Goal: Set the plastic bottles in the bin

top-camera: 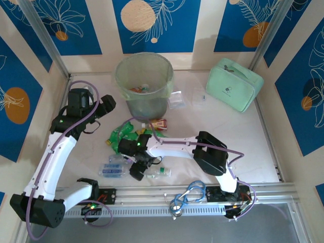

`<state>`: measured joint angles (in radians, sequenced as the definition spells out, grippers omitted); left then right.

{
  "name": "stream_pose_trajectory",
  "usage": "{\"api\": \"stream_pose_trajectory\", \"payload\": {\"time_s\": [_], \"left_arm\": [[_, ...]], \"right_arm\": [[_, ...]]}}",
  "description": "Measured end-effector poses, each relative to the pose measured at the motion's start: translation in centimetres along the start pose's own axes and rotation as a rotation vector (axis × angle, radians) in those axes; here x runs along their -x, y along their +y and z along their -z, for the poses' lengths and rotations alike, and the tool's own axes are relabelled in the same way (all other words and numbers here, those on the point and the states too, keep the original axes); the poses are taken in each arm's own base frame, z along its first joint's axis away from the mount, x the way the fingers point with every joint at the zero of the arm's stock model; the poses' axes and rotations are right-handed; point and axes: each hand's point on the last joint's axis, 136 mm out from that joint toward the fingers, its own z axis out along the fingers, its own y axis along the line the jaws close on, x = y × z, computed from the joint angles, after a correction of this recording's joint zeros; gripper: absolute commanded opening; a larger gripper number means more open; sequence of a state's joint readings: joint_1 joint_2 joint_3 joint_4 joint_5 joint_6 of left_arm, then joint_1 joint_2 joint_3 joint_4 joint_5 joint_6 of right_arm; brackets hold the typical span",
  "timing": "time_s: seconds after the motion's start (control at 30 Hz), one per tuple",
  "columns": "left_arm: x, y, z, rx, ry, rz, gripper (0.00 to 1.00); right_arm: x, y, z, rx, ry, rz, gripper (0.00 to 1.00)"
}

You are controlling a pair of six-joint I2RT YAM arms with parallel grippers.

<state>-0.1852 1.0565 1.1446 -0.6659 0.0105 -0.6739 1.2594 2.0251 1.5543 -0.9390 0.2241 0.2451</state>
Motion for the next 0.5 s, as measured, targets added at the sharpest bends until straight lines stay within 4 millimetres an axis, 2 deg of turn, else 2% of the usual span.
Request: {"api": "stream_pose_trajectory", "payload": {"time_s": [0.27, 0.5], "left_arm": [[-0.33, 0.48, -0.28, 0.005, 0.011, 0.01, 0.9], [-0.31, 0.46, -0.28, 0.005, 0.011, 0.006, 0.89]], "right_arm": [[-0.09, -0.35, -0.67, -0.01, 0.017, 0.002, 0.71], [0.02, -0.67, -0.42, -0.022, 0.009, -0.002, 0.65]]}}
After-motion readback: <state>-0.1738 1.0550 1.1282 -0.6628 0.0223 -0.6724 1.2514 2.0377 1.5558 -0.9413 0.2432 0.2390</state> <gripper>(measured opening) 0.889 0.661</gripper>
